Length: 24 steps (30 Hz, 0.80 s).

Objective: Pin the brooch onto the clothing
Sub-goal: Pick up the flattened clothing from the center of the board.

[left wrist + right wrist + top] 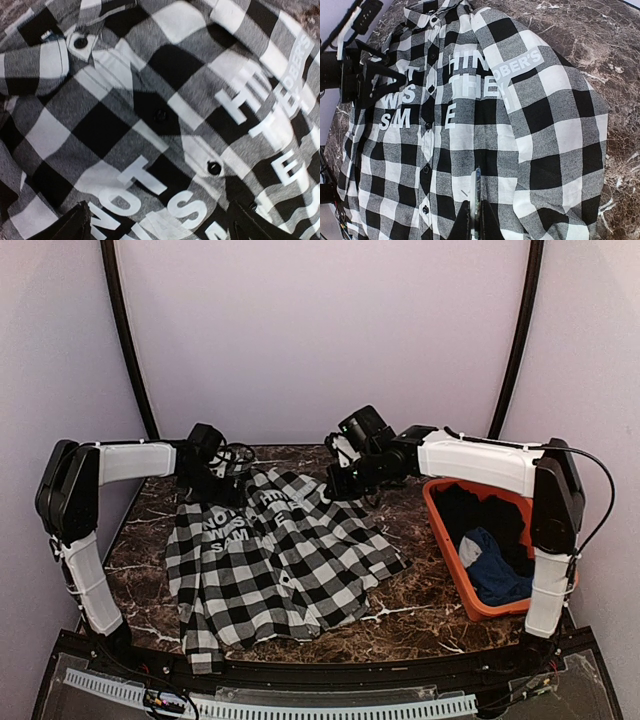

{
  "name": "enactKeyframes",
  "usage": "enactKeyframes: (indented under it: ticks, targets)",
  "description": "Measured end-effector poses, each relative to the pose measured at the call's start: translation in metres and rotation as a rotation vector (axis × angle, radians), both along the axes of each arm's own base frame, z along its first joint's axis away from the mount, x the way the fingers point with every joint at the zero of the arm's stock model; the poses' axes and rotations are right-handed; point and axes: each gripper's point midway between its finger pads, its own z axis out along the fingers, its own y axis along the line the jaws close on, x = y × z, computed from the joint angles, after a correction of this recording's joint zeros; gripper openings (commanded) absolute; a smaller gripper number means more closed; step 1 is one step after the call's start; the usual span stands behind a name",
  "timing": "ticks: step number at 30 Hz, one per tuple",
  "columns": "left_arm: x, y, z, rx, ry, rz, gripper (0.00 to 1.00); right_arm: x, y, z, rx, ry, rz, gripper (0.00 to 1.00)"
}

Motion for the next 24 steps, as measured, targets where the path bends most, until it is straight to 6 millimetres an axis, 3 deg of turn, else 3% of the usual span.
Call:
enactKeyframes:
  ticks: [6,11,13,18,24]
  targets:
    - [0.043,-0.012,0.022,-0.139,-0.096,0.032,0.76,-0.003,-0.002,-0.003,-0.004,0.006,0.002,0.00]
    - [0.062,-0.016,0.002,-0.250,-0.072,0.073,0.54,-0.005,-0.005,-0.006,-0.011,0.011,0.002,0.00]
    - [0.064,-0.015,-0.009,-0.281,-0.048,0.093,0.50,-0.006,-0.006,-0.003,-0.008,0.007,0.001,0.00]
    - [0.067,-0.014,-0.027,-0.343,0.000,0.130,0.51,-0.007,-0.008,0.004,0.000,-0.005,-0.001,0.00]
    - [0.074,-0.012,-0.022,-0.365,-0.010,0.158,0.53,-0.008,-0.008,0.005,0.002,-0.003,0.002,0.00]
